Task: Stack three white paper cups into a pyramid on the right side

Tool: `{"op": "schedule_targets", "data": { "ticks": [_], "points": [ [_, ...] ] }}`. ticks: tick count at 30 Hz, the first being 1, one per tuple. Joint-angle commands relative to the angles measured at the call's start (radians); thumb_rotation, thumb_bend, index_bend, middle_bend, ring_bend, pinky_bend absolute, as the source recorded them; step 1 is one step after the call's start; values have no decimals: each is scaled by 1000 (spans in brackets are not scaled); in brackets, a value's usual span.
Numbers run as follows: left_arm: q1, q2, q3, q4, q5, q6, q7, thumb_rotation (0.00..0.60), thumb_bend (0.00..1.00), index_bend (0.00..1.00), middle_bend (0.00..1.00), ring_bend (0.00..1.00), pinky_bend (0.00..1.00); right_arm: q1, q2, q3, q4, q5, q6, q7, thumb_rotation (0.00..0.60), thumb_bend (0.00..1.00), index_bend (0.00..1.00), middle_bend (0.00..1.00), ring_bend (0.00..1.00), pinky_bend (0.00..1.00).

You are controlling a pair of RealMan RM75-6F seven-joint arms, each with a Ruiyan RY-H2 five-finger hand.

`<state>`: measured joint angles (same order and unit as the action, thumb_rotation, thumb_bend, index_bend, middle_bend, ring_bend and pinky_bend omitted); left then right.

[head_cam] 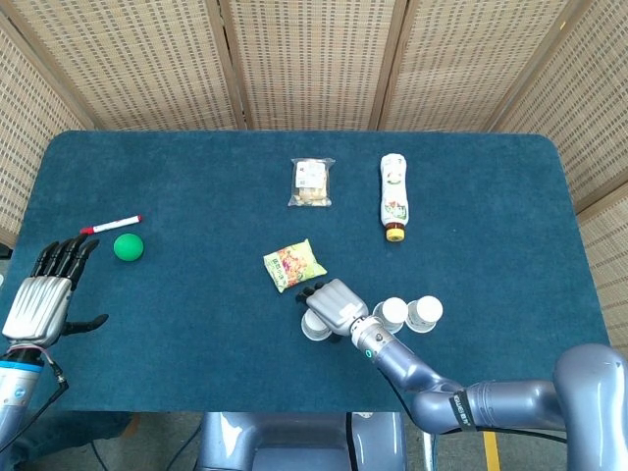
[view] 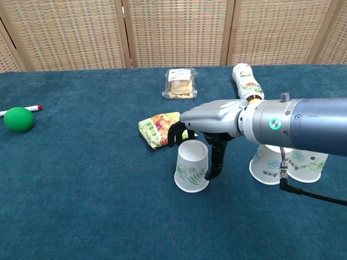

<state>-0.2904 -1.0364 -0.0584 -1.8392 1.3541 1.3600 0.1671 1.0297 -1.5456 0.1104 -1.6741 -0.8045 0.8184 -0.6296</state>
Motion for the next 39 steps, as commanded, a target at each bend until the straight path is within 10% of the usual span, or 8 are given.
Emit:
{"op": "schedule_targets", "data": {
  "ticks": [1, 9, 20, 31, 39],
  "points": [
    [2, 2, -1, 0, 3, 0, -3, 600, 0, 0, 0, 0, 0, -5, -17, 5, 8, -1, 16, 25, 600, 96, 333, 398, 379, 523],
    [7, 8, -4, -3, 15, -7, -11, 600, 0, 0, 0, 0, 0, -20, -39, 1, 19, -37, 69, 45, 600, 312, 479, 547, 522, 640],
    [12, 12, -6, -6, 25, -12, -15, 600, 0, 0, 0, 0, 0, -38, 36, 35, -77, -67, 108, 81, 600, 351, 490, 557, 531, 665],
    [21, 21, -1, -17, 54, -8, -25, 600, 0, 0, 0, 0, 0, -103, 314, 137, -330, -49, 252, 98, 600, 352, 489, 556, 531, 665],
    [43, 27, 15, -33, 119, 30, -35, 600, 0, 0, 0, 0, 0, -241, 537, 40, -427, -57, 256, 158, 600, 352, 488, 556, 531, 665]
  ]
}}
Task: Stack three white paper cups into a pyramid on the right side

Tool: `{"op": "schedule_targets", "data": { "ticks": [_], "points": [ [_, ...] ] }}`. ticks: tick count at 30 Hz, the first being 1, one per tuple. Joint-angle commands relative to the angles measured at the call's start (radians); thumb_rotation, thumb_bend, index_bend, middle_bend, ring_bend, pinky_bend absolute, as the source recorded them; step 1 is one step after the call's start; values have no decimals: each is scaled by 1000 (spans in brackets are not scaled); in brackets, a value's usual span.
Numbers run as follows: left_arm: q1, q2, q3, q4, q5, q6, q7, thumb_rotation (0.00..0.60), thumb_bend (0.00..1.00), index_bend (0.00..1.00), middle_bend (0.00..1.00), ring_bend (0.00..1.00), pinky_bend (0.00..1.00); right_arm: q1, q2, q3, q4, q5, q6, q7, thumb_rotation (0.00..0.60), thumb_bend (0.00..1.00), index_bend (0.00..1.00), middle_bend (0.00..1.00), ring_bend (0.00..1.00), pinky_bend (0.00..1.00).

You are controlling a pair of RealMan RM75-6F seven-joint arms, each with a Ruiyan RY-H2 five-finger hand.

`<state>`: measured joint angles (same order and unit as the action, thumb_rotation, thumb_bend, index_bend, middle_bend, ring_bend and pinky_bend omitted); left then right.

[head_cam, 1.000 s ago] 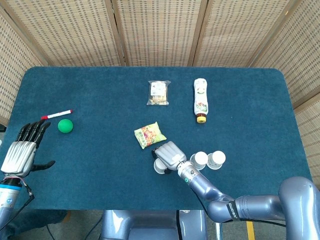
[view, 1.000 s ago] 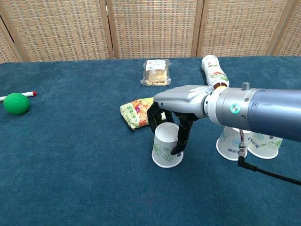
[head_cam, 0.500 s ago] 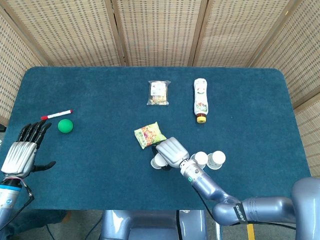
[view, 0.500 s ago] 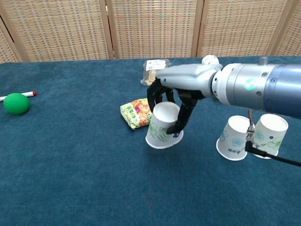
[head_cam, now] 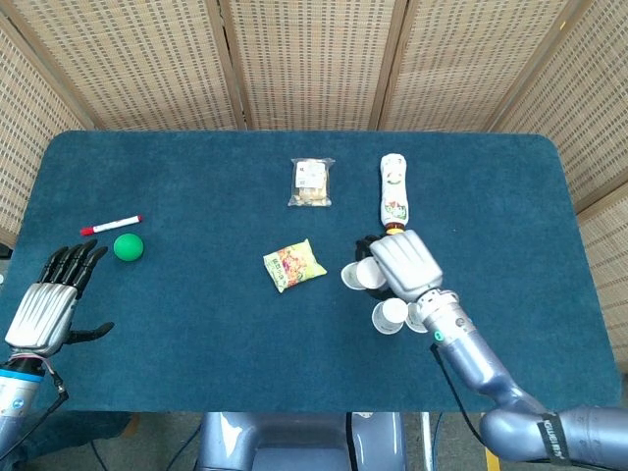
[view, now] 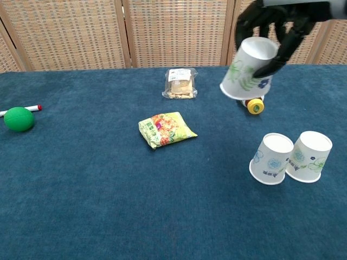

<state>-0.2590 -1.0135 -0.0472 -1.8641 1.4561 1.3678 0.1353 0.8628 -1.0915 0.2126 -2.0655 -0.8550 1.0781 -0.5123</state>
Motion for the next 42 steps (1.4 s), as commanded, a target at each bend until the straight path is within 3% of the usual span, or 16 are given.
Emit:
{"op": "schedule_targets", "data": {
  "ticks": [1, 8, 16, 40, 42],
  "points": [
    [16, 5, 6, -9, 24, 29, -4, 600, 0, 0, 0, 0, 0, -86, 98, -71, -38, -25, -12, 57, 600, 352, 488, 556, 531, 665],
    [28, 6, 10, -14, 41, 42, 0, 600, 0, 0, 0, 0, 0, -149, 130, -123, 8, -108, -62, 151, 600, 352, 488, 556, 531, 665],
    [30, 2, 7, -15, 38, 34, 12, 600, 0, 0, 0, 0, 0, -171, 109, -130, 70, -142, -98, 212, 600, 353, 488, 556, 531, 665],
    [34, 7, 3, -24, 34, 20, 18, 600, 0, 0, 0, 0, 0, -164, 57, -123, 107, -127, -127, 189, 600, 361, 487, 555, 531, 665],
    [34, 9, 3, -24, 35, 19, 16, 600, 0, 0, 0, 0, 0, -163, 52, -125, 110, -125, -127, 180, 600, 305, 459, 528, 511, 637]
  ]
}}
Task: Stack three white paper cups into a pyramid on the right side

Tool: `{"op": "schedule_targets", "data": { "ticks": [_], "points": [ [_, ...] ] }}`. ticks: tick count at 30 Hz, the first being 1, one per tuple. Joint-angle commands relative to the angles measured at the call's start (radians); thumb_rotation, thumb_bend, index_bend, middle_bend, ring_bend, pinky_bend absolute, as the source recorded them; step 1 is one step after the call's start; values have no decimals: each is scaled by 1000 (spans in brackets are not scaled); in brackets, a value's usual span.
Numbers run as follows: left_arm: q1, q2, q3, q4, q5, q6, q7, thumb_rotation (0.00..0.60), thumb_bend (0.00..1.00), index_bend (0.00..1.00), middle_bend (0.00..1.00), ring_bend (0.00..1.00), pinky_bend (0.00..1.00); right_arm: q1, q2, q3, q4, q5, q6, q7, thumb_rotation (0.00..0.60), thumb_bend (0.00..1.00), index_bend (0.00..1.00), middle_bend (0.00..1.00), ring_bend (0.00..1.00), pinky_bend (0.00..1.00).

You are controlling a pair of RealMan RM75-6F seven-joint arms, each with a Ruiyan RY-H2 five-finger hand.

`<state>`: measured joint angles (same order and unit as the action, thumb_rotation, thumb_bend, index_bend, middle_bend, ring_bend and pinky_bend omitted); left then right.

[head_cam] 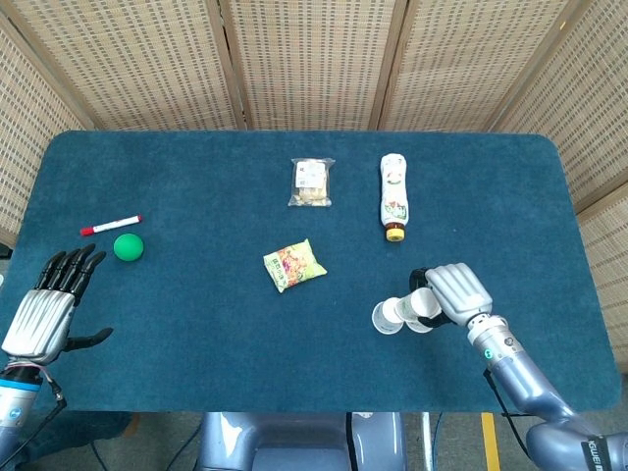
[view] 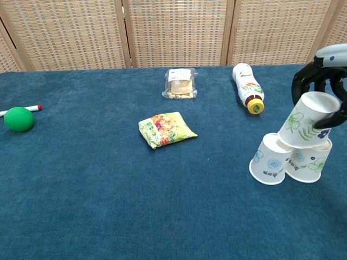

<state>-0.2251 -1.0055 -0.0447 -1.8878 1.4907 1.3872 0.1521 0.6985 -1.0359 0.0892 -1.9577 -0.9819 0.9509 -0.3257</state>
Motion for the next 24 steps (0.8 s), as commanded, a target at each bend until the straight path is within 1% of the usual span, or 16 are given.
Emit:
{"op": "schedule_targets", "data": {
  "ticks": [1, 2, 3, 4, 5, 7, 12, 14, 17, 20, 22, 23, 24],
  "points": [
    [1, 2, 0, 0, 2, 1, -3, 600, 0, 0, 0, 0, 0, 4, -1, -7, 0, 4, -8, -14, 600, 217, 403, 474, 457, 554],
    [2, 3, 0, 0, 3, 2, -6, 600, 0, 0, 0, 0, 0, 6, 6, -10, -5, 4, -13, -22, 600, 113, 315, 387, 378, 428],
    [2, 3, -1, 0, 3, 2, -8, 600, 0, 0, 0, 0, 0, 6, 8, -10, -7, 2, -10, -25, 600, 58, 254, 319, 319, 339],
    [2, 4, -2, 1, 3, 2, -9, 600, 0, 0, 0, 0, 0, 4, 10, -9, -11, -3, -3, -30, 600, 12, 178, 224, 243, 227],
    [2, 4, -2, 1, 2, 1, -11, 600, 0, 0, 0, 0, 0, 1, 15, -8, -17, -11, 8, -34, 600, 0, 136, 158, 193, 162],
    [1, 5, -3, 1, 2, -1, -13, 600, 0, 0, 0, 0, 0, -3, 21, -7, -27, -16, 17, -37, 600, 0, 114, 114, 147, 107],
    [2, 7, -3, 0, 4, -1, -16, 600, 0, 0, 0, 0, 0, -38, 89, -14, -111, -78, 56, -25, 600, 0, 77, 67, 102, 67],
    [4, 7, -3, 0, 6, 2, -16, 600, 0, 0, 0, 0, 0, -72, 131, -21, -147, -132, 92, 0, 600, 0, 61, 48, 84, 47],
    [6, 6, -2, 1, 8, 5, -14, 600, 0, 0, 0, 0, 0, -123, 168, -33, -161, -218, 146, 49, 600, 0, 53, 39, 62, 18],
    [10, 4, 0, 4, 11, 9, -10, 600, 0, 0, 0, 0, 0, -194, 190, -54, -136, -333, 235, 106, 600, 0, 53, 32, 36, 2],
    [15, -1, 2, 7, 13, 15, -6, 600, 0, 0, 0, 0, 0, -247, 183, -72, -91, -415, 313, 134, 600, 0, 51, 20, 12, 0],
    [18, -5, 4, 10, 16, 20, -3, 600, 0, 0, 0, 0, 0, -280, 170, -82, -56, -460, 366, 149, 600, 0, 47, 11, 2, 0],
    [27, -13, 9, 18, 21, 32, 3, 600, 0, 0, 0, 0, 0, -338, 138, -98, 6, -507, 454, 172, 600, 0, 42, 6, 0, 0]
  ]
}}
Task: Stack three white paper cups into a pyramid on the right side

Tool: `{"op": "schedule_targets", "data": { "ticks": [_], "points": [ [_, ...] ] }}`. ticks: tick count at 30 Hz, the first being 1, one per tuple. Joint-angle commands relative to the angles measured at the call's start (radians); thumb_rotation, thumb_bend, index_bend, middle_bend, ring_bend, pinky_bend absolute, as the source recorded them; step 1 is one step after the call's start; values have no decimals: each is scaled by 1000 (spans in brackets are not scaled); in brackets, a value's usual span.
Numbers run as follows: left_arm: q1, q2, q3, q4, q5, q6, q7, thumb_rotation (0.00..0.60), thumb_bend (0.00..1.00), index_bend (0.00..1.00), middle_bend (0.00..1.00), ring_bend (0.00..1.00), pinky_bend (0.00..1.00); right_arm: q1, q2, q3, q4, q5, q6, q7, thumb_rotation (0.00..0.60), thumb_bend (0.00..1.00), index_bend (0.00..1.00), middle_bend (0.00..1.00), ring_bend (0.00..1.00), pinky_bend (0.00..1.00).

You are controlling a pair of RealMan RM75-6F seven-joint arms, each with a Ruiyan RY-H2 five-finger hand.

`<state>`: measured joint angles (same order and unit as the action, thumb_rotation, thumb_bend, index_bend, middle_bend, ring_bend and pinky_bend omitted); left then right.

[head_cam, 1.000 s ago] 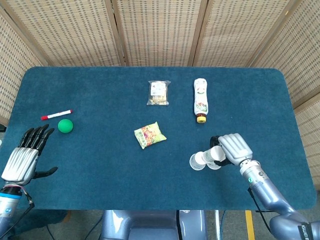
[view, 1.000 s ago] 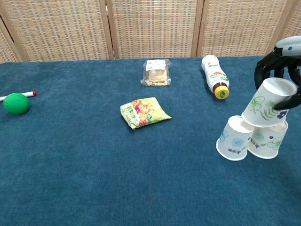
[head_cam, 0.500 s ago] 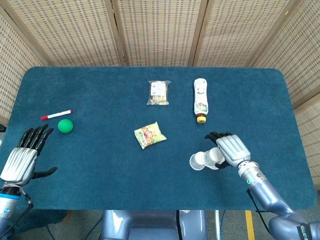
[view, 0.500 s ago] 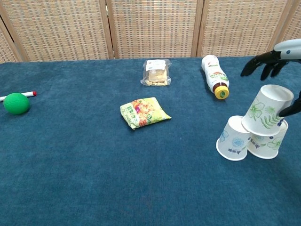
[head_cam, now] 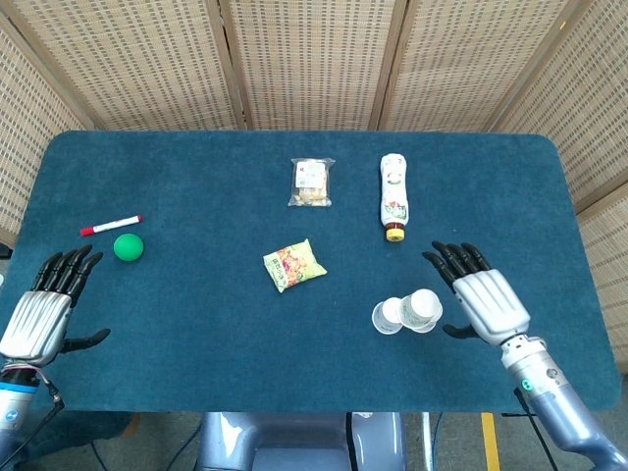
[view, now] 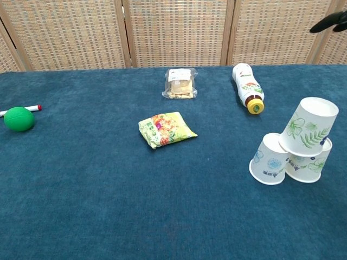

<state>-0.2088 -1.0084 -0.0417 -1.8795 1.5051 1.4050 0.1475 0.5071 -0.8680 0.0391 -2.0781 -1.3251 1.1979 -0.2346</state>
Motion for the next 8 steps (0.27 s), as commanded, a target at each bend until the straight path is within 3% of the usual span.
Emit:
{"op": "schedule_targets", "data": {
  "ticks": [1, 5, 8],
  "points": [
    [21, -21, 12, 21, 15, 29, 14, 600, 0, 0, 0, 0, 0, -195, -72, -65, 184, -195, 272, 112, 600, 0, 28, 1, 0, 0],
    [36, -56, 18, 64, 32, 56, 23, 600, 0, 0, 0, 0, 0, -265, -164, -93, 309, -229, 338, 177, 600, 0, 0, 0, 0, 0],
    [49, -88, 27, 112, 29, 63, 10, 600, 0, 0, 0, 0, 0, -313, -250, -90, 428, -234, 392, 146, 600, 0, 0, 0, 0, 0]
  ]
}}
